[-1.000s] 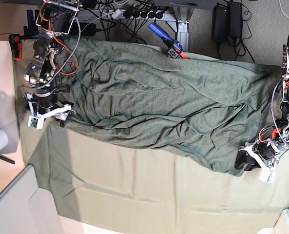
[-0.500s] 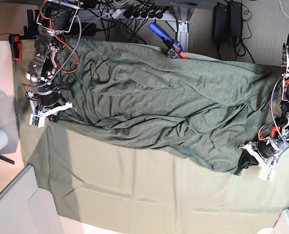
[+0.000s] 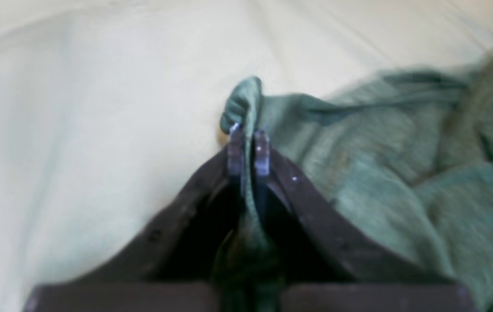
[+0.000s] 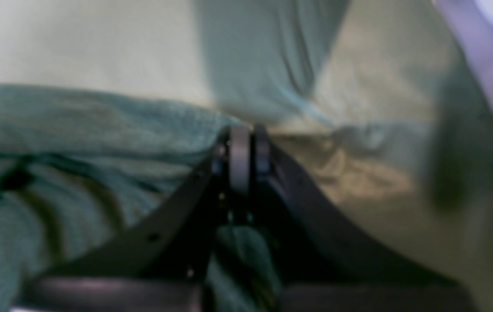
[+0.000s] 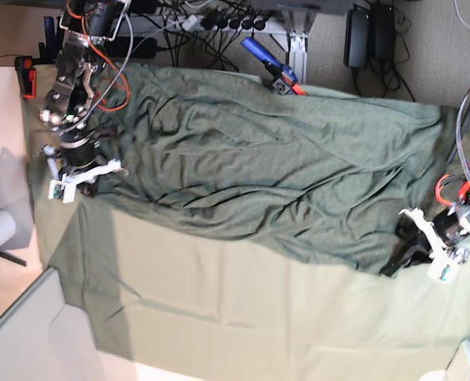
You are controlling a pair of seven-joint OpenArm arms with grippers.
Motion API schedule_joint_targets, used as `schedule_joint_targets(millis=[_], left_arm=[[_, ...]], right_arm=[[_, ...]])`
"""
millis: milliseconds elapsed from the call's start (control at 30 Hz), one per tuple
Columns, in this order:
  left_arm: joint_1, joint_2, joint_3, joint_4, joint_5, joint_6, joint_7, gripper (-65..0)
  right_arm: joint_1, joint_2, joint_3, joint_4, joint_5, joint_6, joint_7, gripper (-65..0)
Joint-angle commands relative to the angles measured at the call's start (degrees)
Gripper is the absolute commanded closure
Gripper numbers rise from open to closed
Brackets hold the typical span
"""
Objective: Fold the T-shirt properly
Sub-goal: 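Hold both ends and pull the shirt taut into a long strip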
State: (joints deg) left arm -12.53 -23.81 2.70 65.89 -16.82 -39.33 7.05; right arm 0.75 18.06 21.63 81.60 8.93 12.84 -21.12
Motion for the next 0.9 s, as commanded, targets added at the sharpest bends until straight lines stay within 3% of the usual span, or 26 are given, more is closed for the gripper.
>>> schedule_joint_targets(millis=[0,433,867], left_arm=[[-0.5,-1.4,-0.5,3.1,-1.1,-0.7,-1.7,0.0],[9.8,-6.8,-1.7,18.1,-1.1,-0.7,-0.3,0.0],[16.8,-9.4,-11.0,27.4,0.8,-0.7,-0.4,0.0]], right_arm=[[-0.1,1.2,0.4,2.1,0.3,0.0,1.3,0.0],[-5.7,1.4,1.9,8.3,0.3,0.0,0.2,0.0],[-10.1,4.1,8.1,9.4,4.1,0.0,0.1,0.0]])
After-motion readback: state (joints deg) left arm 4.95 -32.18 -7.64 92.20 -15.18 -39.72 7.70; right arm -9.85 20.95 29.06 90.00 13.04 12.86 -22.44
